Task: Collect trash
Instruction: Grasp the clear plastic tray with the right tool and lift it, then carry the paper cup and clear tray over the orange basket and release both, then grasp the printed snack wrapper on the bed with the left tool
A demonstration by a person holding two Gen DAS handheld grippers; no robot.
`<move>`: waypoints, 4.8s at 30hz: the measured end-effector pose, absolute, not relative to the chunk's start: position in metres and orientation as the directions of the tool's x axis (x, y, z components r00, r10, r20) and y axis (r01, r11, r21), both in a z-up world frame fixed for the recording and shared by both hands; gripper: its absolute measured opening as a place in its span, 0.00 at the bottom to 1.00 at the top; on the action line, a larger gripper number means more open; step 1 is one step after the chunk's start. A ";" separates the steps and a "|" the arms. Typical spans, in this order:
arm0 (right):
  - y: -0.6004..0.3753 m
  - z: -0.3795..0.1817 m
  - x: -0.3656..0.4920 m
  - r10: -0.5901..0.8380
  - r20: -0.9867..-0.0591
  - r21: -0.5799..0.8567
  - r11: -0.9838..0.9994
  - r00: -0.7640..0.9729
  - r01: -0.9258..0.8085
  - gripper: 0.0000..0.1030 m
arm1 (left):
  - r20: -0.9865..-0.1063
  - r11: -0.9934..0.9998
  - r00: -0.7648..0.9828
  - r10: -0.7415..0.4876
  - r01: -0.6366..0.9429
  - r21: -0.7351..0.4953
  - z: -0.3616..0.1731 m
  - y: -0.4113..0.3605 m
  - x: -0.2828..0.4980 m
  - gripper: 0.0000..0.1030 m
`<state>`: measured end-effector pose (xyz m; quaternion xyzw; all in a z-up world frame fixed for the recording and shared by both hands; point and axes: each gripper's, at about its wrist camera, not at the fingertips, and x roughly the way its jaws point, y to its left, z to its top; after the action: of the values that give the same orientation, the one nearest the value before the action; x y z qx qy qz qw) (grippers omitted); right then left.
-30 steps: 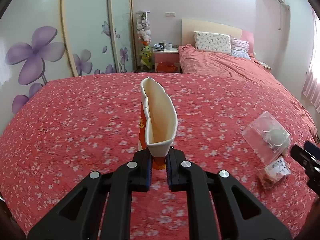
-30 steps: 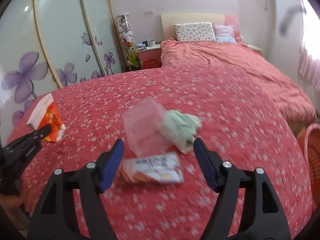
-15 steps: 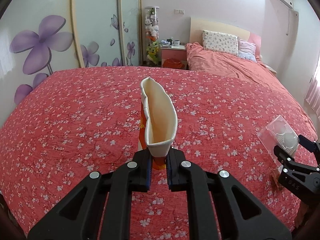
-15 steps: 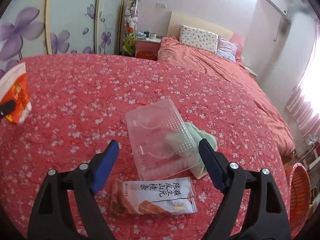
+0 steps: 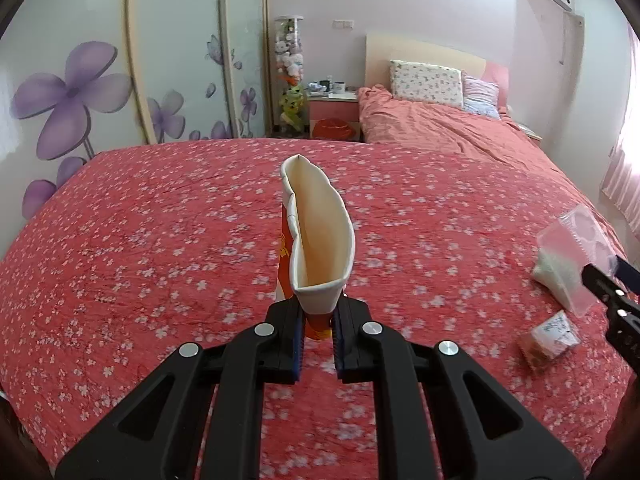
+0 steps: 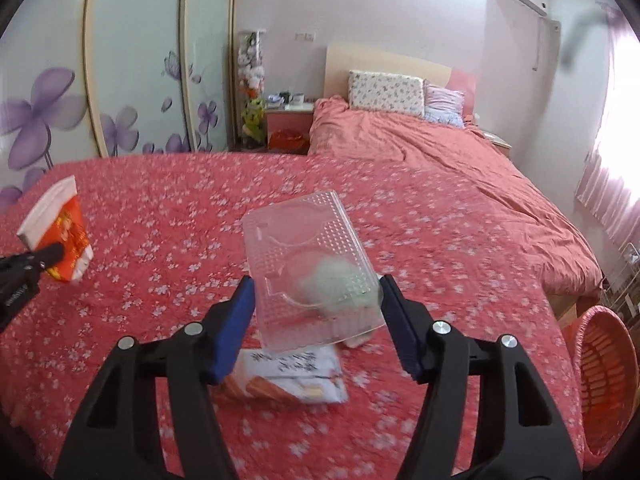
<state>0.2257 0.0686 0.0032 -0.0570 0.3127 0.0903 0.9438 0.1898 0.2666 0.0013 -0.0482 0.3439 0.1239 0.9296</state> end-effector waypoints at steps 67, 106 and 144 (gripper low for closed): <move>-0.359 -0.019 0.091 -0.301 -0.539 0.222 0.850 0.787 0.478 0.59 | -0.626 0.747 0.522 -0.579 0.647 -0.151 -0.006 -0.192 0.184 0.11; -0.305 -0.012 0.108 -0.186 -0.573 0.216 0.906 0.799 0.365 0.67 | -0.703 0.963 0.691 -0.169 0.267 0.031 -0.016 -0.003 0.196 0.52; -0.057 0.002 0.187 0.145 -0.625 0.136 0.988 0.767 -0.076 0.65 | -0.697 0.994 0.709 0.111 -0.064 0.092 -0.018 0.193 0.209 0.05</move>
<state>0.1869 -0.0571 0.0019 0.0514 0.3365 0.0589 0.9384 0.2089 0.1930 -0.0176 0.0306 0.3788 0.0473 0.9238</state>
